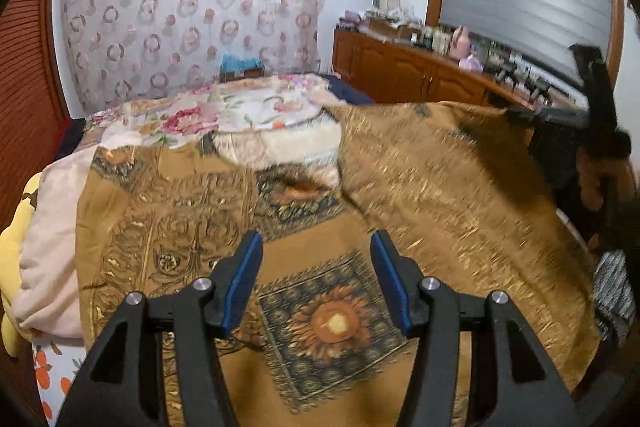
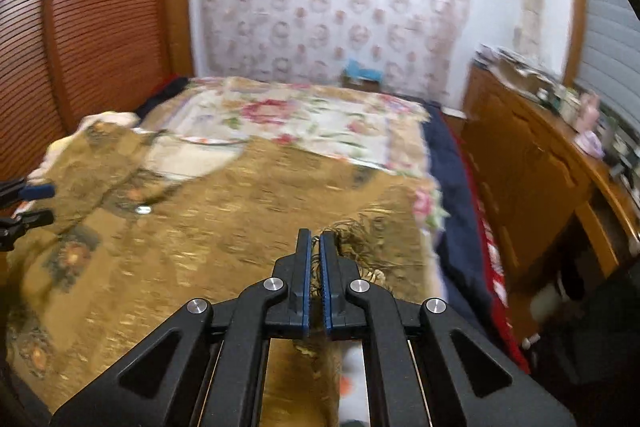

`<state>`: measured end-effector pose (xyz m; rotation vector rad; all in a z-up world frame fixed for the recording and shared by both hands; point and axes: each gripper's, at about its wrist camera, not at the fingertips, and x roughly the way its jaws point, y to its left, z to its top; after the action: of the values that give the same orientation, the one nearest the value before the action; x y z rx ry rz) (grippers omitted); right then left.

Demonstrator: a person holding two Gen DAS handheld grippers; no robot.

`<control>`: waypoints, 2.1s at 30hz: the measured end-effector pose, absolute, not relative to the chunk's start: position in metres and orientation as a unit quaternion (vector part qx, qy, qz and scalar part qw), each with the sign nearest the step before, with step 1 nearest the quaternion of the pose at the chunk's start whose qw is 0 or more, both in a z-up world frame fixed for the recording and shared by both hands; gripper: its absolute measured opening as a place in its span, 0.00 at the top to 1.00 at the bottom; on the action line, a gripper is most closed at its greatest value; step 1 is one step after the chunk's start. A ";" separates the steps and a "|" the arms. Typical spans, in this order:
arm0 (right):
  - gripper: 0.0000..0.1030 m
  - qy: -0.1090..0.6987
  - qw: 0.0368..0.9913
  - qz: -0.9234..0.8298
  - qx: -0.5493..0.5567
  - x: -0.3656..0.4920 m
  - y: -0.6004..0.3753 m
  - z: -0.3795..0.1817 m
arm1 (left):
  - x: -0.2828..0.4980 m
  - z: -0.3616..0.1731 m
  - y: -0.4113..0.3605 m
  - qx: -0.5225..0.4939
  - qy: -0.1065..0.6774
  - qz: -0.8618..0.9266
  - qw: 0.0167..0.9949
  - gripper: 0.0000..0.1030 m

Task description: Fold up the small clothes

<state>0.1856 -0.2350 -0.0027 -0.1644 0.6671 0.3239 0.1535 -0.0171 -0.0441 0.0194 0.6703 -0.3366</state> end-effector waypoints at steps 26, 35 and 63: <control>0.54 0.384 0.912 0.137 -0.042 0.196 -0.235 -0.046 | 0.124 -0.038 -0.029 -0.018 0.302 -0.172 0.937 0.46; 0.54 0.441 0.892 0.092 -0.026 0.231 -0.265 -0.087 | 0.123 -0.044 -0.028 -0.016 0.310 -0.170 0.935 0.46; 0.92 0.340 0.894 0.270 -0.111 0.236 -0.114 -0.026 | 0.123 -0.037 0.016 -0.036 0.303 -0.128 0.944 0.46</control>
<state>0.2363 -0.1136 -0.0257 -0.2297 0.7042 0.5592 0.1235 0.0163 -0.0368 -0.0735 0.6171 -0.2613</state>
